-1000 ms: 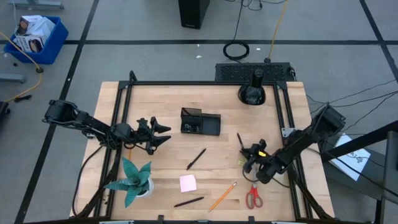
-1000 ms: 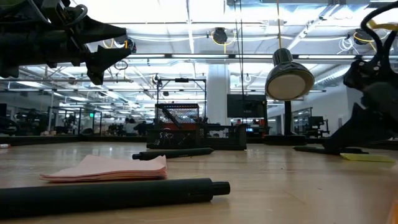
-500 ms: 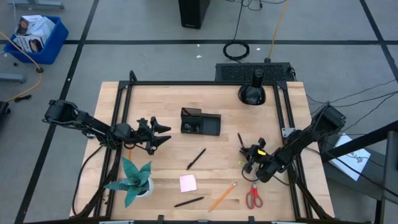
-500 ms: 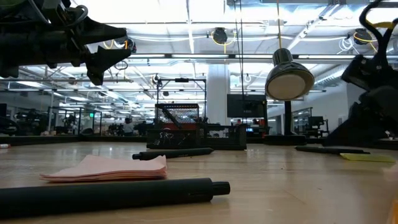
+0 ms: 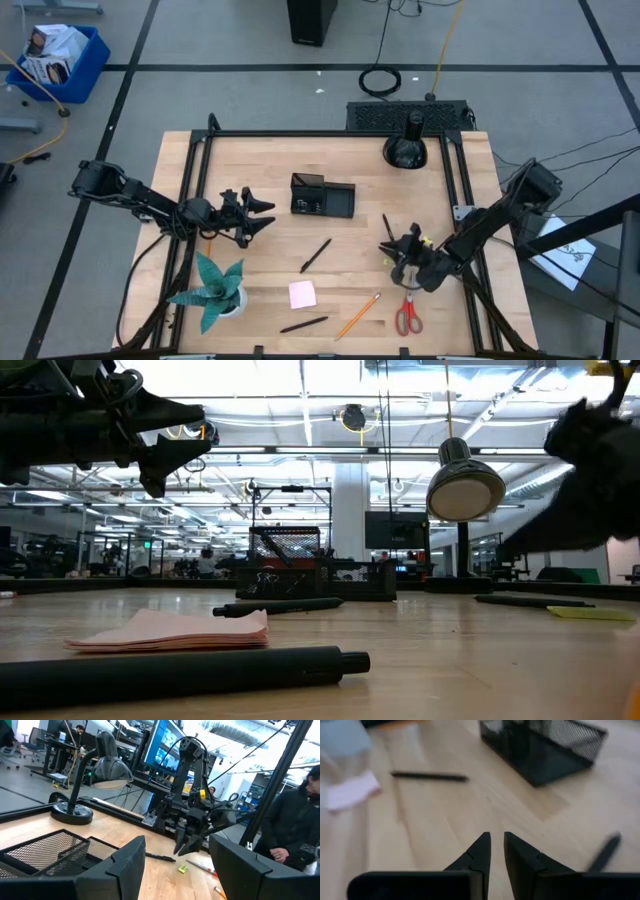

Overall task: Pick and place office supplies into organizer
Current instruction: Put the black pen into the black desk organizer

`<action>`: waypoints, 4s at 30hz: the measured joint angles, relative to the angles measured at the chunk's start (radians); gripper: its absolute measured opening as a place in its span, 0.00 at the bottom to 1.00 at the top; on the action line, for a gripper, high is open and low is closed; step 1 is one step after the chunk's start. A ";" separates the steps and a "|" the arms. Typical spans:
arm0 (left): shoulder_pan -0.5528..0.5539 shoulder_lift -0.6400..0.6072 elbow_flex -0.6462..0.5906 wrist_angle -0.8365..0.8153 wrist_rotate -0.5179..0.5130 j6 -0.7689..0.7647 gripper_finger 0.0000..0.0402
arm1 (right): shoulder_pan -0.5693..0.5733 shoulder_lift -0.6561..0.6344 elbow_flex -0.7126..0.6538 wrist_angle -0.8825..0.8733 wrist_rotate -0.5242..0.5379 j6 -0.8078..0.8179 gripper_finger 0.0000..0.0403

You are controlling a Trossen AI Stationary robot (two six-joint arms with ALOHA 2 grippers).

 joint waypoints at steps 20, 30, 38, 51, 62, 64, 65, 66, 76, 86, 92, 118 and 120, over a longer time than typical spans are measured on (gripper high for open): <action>0.000 0.000 0.000 -0.003 0.001 -0.001 0.56 | -0.114 -0.041 0.000 -0.300 -0.114 0.279 0.46; 0.000 0.000 0.000 -0.002 0.000 0.005 0.56 | -0.113 0.022 0.001 -0.305 -0.116 0.291 0.31; 0.000 0.000 0.000 0.000 0.000 -0.002 0.56 | -0.128 0.115 0.005 -0.292 -0.092 0.295 0.24; 0.000 0.000 0.000 0.000 0.000 -0.012 0.56 | -0.116 0.267 0.002 -0.133 -0.092 0.177 0.02; 0.000 0.000 0.000 -0.012 0.000 -0.011 0.56 | -0.093 0.269 0.001 0.040 -0.051 0.039 0.00; 0.000 0.000 0.000 -0.024 0.001 -0.008 0.56 | -0.088 0.266 -0.003 0.115 -0.045 -0.042 0.02; 0.000 0.000 0.000 -0.027 0.001 -0.008 0.56 | -0.087 0.261 -0.003 0.151 -0.056 -0.087 0.03; 0.000 0.000 0.000 -0.029 0.001 -0.008 0.56 | -0.091 0.246 -0.002 0.180 -0.070 -0.129 0.05; 0.000 0.000 0.000 -0.006 0.001 -0.006 0.56 | -0.108 -0.108 0.001 -0.020 0.003 -0.152 0.30; 0.000 0.000 0.000 0.021 0.006 0.029 0.56 | -0.099 -0.187 0.002 -0.387 -0.224 0.316 0.32; 0.000 0.000 0.000 0.021 0.021 0.036 0.56 | -0.131 -0.168 0.002 -0.373 -0.225 0.342 0.31; 0.000 0.000 0.000 0.025 0.022 0.041 0.56 | -0.193 0.196 0.204 -0.532 -0.282 0.358 0.30; 0.000 0.000 0.000 0.027 0.021 0.041 0.56 | -0.187 0.200 0.204 -0.529 -0.268 0.354 0.28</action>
